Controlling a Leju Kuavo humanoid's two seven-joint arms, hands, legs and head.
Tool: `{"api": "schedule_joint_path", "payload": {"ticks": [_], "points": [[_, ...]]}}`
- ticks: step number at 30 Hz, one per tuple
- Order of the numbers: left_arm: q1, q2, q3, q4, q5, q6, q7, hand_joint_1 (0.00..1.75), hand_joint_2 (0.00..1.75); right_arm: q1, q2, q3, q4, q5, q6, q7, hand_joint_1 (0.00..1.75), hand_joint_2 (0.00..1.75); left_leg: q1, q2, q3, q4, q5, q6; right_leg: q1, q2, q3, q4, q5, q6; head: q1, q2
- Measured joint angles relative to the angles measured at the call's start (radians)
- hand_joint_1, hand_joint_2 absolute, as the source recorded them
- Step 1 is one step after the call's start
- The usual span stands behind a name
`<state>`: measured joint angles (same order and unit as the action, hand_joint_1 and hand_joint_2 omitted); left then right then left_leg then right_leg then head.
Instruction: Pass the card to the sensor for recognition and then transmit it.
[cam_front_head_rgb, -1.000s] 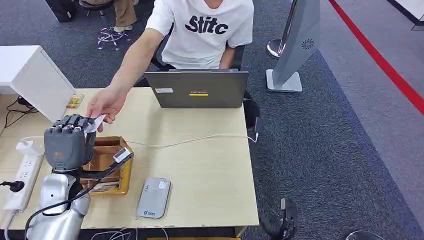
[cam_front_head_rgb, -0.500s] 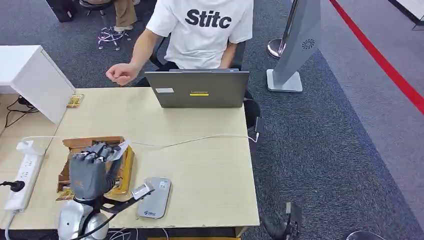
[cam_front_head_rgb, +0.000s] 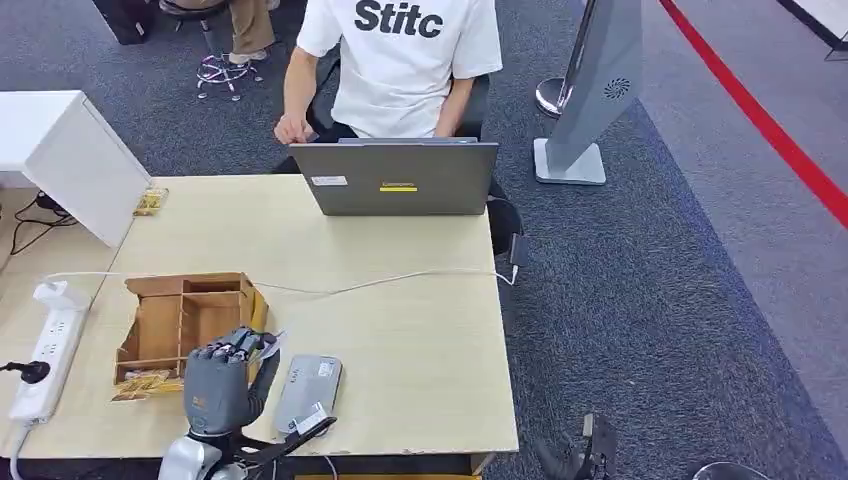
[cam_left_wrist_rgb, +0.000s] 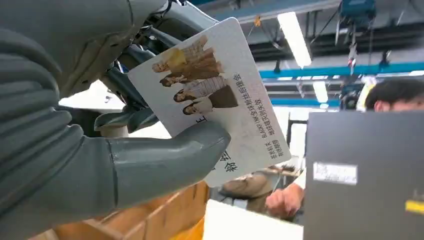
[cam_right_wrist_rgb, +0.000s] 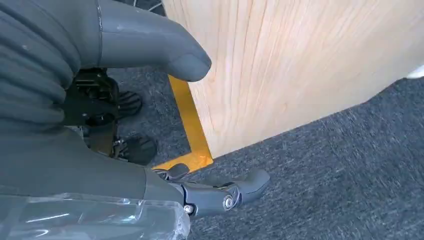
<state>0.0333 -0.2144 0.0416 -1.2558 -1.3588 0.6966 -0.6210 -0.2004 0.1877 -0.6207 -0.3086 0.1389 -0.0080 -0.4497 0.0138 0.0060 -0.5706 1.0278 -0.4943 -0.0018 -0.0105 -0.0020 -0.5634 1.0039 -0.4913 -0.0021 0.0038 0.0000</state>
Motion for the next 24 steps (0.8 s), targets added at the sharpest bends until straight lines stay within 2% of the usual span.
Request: {"api": "schedule_joint_path", "payload": {"ticks": [6, 12, 24], "points": [[0.008, -0.005, 0.034, 0.052, -0.002, 0.0, 0.005, 1.75, 1.75, 0.007, -0.004, 0.0, 0.0, 0.0, 0.0, -0.003, 0.0, 1.75, 0.0, 0.0, 0.0, 0.0, 0.0, 0.0, 0.0, 0.0, 0.0, 0.0, 0.0, 0.0, 0.0, 0.0], [0.014, -0.002, 0.056, 0.123, -0.016, 0.0, 0.039, 1.75, 1.75, 0.012, -0.007, -0.001, 0.0, 0.0, -0.002, -0.015, 0.0, 1.75, 0.0, 0.0, 0.0, 0.0, 0.0, 0.0, 0.0, 0.0, 0.0, 0.0, 0.0, 0.0, 0.0, 0.0], [0.006, 0.019, 0.047, 0.234, -0.021, 0.001, 0.077, 1.75, 1.75, 0.012, -0.008, -0.001, 0.0, 0.012, -0.01, -0.016, 0.0, 1.75, 0.0, 0.0, 0.0, 0.0, 0.0, 0.0, 0.0, 0.0, 0.0, 0.0, 0.0, 0.0, 0.0, 0.0]]}}
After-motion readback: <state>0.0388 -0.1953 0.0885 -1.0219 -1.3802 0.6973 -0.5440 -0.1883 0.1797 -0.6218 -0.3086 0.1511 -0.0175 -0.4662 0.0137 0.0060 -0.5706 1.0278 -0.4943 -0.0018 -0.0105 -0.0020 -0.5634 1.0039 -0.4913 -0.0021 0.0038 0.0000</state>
